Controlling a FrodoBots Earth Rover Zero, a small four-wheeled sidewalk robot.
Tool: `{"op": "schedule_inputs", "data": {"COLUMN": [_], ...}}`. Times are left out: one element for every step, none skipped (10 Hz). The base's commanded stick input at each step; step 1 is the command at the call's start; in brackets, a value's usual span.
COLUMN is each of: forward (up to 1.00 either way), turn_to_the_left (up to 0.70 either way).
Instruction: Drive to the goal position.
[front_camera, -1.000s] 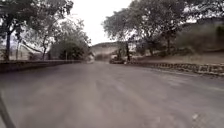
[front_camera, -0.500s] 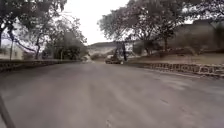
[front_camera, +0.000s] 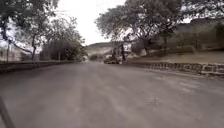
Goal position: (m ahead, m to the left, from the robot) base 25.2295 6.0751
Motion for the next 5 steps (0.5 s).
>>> {"op": "schedule_inputs", "data": {"forward": [0.7,0.7,0.7,0.7,0.7], "turn_to_the_left": [0.0,0.0,0.0,0.1,0.27]}}
